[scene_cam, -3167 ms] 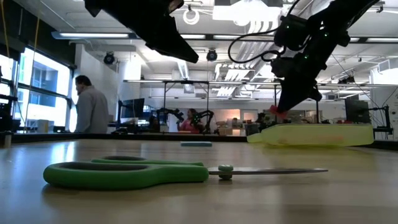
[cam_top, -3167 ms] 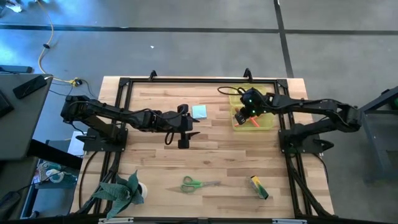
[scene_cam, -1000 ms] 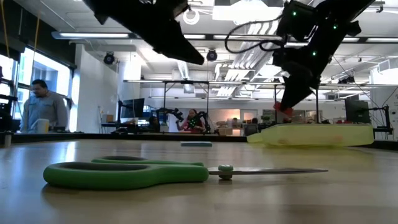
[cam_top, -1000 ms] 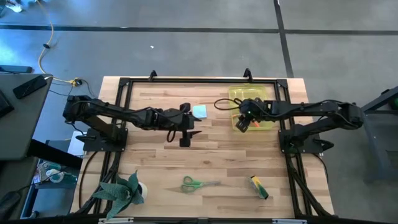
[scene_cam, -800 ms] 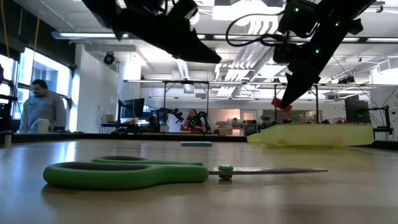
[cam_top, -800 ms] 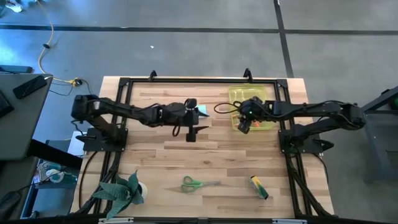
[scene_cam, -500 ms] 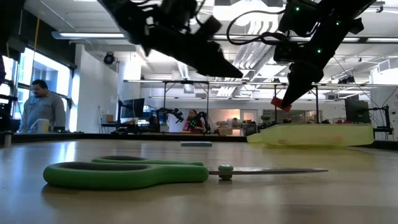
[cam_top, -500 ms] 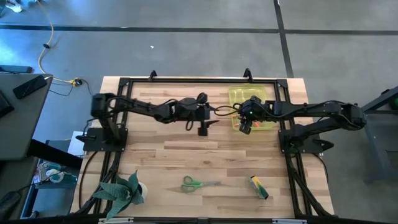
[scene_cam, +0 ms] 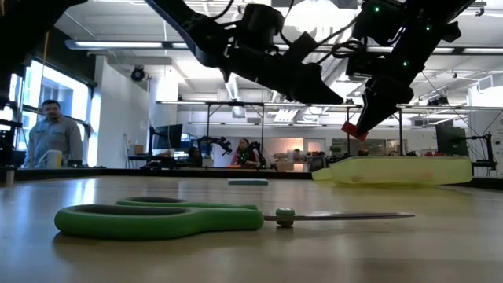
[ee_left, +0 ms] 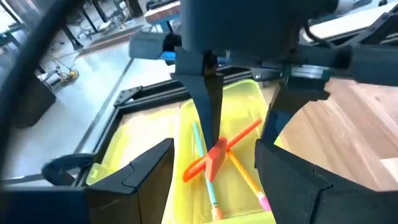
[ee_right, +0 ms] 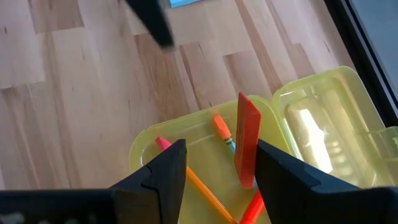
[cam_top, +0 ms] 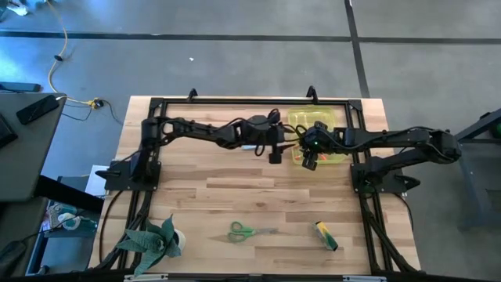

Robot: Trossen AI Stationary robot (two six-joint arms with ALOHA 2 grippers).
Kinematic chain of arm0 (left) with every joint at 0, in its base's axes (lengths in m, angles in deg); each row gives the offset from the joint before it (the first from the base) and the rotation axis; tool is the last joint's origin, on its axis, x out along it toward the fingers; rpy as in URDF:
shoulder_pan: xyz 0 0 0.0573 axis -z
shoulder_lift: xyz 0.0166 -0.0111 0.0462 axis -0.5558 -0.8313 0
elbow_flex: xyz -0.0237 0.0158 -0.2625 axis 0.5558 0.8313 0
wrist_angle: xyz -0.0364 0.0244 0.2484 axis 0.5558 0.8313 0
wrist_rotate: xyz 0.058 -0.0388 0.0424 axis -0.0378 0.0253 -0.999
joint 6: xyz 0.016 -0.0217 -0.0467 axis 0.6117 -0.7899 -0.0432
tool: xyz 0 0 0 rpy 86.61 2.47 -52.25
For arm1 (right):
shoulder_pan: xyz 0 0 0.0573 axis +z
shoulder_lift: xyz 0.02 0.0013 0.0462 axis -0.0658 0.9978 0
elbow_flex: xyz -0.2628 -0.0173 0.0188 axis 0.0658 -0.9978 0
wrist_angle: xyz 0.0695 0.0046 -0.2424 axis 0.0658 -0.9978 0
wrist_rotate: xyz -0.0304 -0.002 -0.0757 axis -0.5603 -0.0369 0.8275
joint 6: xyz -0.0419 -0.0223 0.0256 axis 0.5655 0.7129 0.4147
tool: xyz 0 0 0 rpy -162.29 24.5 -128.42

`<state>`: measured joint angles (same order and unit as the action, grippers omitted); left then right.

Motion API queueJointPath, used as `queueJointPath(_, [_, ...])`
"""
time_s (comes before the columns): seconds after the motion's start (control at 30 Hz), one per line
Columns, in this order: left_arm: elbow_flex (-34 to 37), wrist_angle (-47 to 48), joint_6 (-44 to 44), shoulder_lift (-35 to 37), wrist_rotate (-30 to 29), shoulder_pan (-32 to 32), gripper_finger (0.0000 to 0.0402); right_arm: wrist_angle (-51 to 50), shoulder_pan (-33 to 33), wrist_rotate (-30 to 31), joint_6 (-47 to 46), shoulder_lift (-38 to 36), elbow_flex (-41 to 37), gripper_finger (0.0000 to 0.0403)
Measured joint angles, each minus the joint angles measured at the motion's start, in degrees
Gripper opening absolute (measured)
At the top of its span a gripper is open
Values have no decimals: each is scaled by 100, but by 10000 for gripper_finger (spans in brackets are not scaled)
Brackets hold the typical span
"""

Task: Pack school essentials
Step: Put the orange eraser into the yellow storage box

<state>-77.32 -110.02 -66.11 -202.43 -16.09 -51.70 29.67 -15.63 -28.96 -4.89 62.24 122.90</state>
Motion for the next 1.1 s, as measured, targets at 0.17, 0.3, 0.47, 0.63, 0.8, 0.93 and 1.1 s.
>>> queueJointPath(0.17, [-199, 68, -11, -253, 17, -50, 213, 4, 0, 39, -44, 0, 0, 171])
queueJointPath(0.3, [-204, 77, -11, -380, 20, -112, 213, 55, 0, 137, -44, 0, 0, 171])
queueJointPath(0.47, [-204, 49, -11, -469, 53, -196, 213, 273, 0, 93, 72, 0, 0, 171])
queueJointPath(0.63, [-204, 19, -13, -467, 277, -259, 213, 393, 2, 116, 155, 0, 0, 171])
queueJointPath(0.8, [-204, -7, -10, -467, 352, -275, 213, 602, 0, 218, 205, 0, 0, 171])
queueJointPath(0.93, [-204, -9, 37, -467, 573, -272, 213, 619, 0, 536, 208, 0, 0, 171])
queueJointPath(1.1, [-203, -19, 94, -467, 611, -274, 213, 608, 0, 626, 142, -2, 0, 171])
